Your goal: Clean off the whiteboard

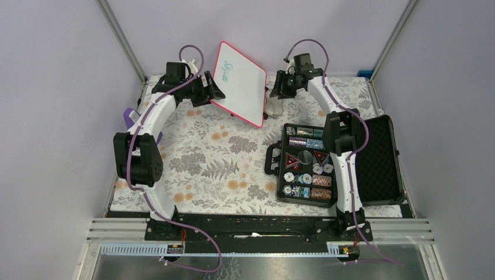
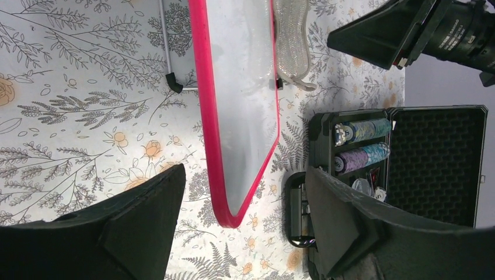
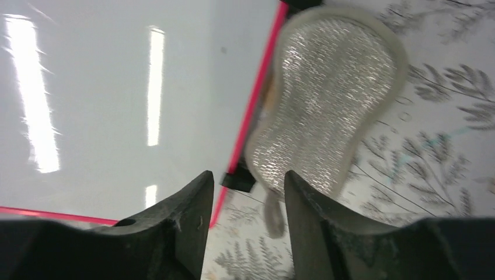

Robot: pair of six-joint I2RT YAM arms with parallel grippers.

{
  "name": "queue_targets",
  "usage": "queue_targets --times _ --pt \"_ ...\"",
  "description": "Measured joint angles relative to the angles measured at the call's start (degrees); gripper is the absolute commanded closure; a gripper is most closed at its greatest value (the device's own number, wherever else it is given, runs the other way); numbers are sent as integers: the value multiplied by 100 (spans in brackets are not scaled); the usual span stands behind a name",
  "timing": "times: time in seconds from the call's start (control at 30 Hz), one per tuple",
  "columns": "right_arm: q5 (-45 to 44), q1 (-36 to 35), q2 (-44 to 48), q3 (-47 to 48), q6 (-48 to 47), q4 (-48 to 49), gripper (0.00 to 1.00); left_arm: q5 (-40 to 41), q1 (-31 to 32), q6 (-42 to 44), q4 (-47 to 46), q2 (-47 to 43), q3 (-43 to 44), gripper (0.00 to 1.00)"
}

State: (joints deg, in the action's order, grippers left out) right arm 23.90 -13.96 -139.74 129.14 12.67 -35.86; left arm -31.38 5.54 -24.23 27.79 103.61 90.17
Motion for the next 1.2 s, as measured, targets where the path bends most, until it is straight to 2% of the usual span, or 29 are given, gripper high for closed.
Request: queue_targets --times 0.1,0.23,0.43,0.6,0.77,1.03,1.2 --pt "481 -2 -122 153 330 295 63 13 0 -31 -79 -83 -74 19" --pt "903 -11 -105 -315 813 942 68 17 -17 -111 -195 -168 -118 19" --pt "1193 -39 -92 -1394 1292 1460 67 31 -66 -190 -251 -282 -170 17" --pt "1333 -50 -92 -1589 1467 1770 67 44 -96 -243 -354 -319 -234 17" --pt "1401 -90 -59 -1921 1585 2194 61 57 -122 -284 -413 -367 -317 17" --pt "1484 -125 146 -2542 1740 2905 60 61 -173 -332 -505 -470 -369 17" --pt "1530 -195 511 -3340 1943 3526 60 59 -251 -402 -577 -616 -481 17"
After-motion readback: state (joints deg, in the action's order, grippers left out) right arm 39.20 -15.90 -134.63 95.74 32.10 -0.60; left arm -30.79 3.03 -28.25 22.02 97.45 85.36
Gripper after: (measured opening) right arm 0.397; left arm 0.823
